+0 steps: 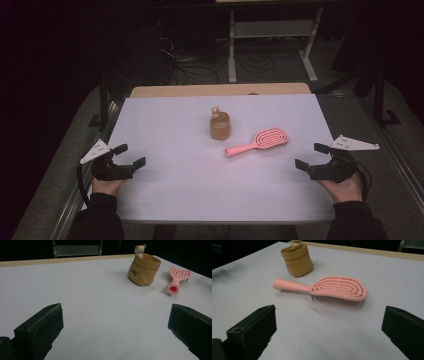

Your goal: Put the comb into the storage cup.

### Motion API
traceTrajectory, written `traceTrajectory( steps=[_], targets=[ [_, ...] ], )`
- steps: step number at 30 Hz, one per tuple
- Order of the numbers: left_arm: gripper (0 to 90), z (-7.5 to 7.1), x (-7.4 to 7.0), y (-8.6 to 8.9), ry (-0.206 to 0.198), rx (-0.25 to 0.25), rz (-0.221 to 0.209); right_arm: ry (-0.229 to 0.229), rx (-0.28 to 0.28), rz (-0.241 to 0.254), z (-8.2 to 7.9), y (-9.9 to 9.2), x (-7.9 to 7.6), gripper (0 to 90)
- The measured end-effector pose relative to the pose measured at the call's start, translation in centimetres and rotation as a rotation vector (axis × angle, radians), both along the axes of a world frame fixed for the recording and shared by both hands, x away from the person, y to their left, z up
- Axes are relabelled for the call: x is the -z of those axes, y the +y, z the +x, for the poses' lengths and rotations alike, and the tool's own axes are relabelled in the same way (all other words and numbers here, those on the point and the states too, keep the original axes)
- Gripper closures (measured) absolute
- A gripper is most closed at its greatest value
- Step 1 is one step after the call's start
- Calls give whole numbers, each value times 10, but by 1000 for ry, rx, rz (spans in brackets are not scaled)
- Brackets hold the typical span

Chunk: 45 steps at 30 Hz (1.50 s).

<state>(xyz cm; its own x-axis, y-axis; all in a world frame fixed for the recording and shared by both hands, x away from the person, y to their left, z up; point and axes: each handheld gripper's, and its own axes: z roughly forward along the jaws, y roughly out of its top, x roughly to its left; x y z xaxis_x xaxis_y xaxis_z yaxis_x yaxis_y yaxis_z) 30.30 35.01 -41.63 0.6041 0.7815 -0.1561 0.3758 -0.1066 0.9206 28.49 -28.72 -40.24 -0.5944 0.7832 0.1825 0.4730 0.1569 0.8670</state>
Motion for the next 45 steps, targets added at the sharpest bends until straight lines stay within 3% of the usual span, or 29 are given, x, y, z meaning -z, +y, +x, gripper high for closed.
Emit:
traceTrajectory(
  steps=[14,24,26,36,45],
  targets=[
    [0,0,1,0,-5,-2,-7,6,-10,1,-2,-1,-1,0],
    [0,-1,2,-2,-9,9,-14,10,-8,-1,-4,2,-10,0],
    [0,-1,2,-2,-7,13,-14,15,-22,-28,-3,6,-15,0],
    [0,-1,2,-3,-8,16,-13,17,-65,-68,7,18,-39,0],
    [0,-1,2,-3,-10,20,-10,37,-98,-109,22,32,-49,0]
  ],
)
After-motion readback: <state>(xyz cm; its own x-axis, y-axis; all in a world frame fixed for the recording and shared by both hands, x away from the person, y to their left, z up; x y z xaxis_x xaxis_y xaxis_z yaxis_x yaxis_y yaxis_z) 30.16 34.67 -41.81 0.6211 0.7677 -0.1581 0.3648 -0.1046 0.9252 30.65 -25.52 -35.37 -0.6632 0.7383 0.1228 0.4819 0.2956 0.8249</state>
